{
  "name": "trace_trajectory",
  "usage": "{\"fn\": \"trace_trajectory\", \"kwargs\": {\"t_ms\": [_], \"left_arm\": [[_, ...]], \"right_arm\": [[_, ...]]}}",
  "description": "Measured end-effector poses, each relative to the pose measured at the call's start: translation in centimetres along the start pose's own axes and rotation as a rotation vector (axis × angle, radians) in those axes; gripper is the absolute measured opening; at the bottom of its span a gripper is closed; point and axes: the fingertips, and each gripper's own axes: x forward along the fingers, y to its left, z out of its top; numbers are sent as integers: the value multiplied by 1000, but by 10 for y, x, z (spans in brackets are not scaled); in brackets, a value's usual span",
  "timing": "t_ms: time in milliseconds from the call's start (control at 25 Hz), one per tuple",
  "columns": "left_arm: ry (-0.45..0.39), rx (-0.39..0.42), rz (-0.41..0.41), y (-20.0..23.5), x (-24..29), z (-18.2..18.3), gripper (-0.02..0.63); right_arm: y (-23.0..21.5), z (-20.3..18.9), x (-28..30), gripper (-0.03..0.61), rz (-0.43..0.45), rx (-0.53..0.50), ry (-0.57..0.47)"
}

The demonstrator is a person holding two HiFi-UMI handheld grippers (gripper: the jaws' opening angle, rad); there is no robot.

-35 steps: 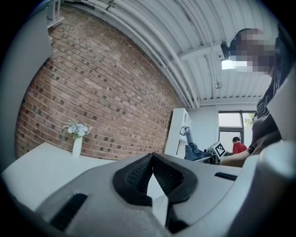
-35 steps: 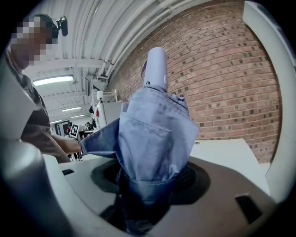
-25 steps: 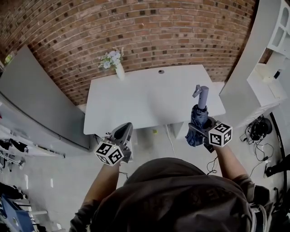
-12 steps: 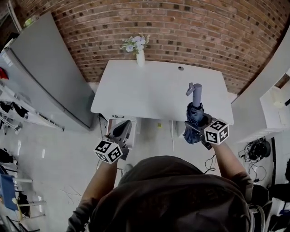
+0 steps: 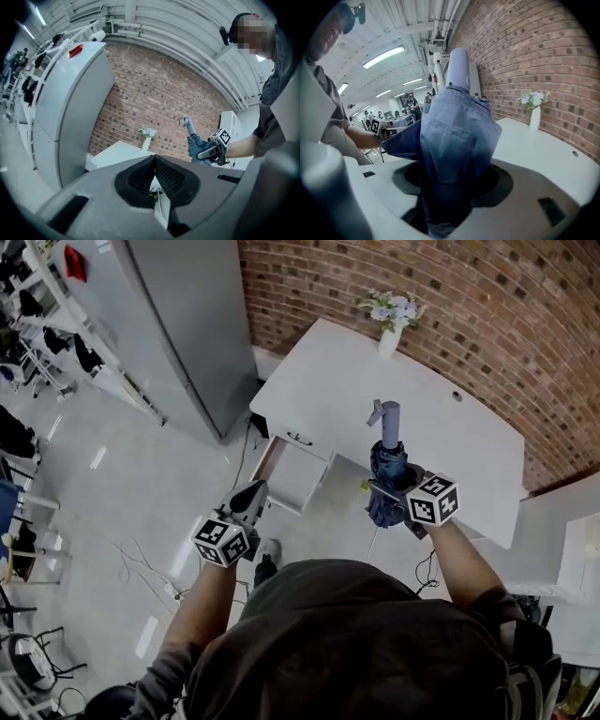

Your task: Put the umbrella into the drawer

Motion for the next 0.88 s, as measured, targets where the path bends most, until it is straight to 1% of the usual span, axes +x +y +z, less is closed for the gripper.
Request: {"fn": "trace_trajectory", "kwargs": {"t_ms": [80,200,360,480,600,720,880], "left_arm": [[-3,-21,51,26,-18,-8,0],[-12,-60,106,63,-40,-20,0],[-20,-123,164,111,-66,-40,0],[0,-149,207,147,-80,-66,0],[25,-173,222,180,-85,-101,0],[53,-199,218,210,-82,-131,0],[85,-245,194,241,-78,-171,0]], "right_arm": [[12,3,41,250,54,-8,37],[30,0,100,250,115,-26,103],[52,-19,180,250,180,-21,199],[61,-50,237,250,209,4,277],[61,-90,289,250,212,45,360],[52,-126,339,249,193,77,428],[39,-180,396,249,167,133,508]]}}
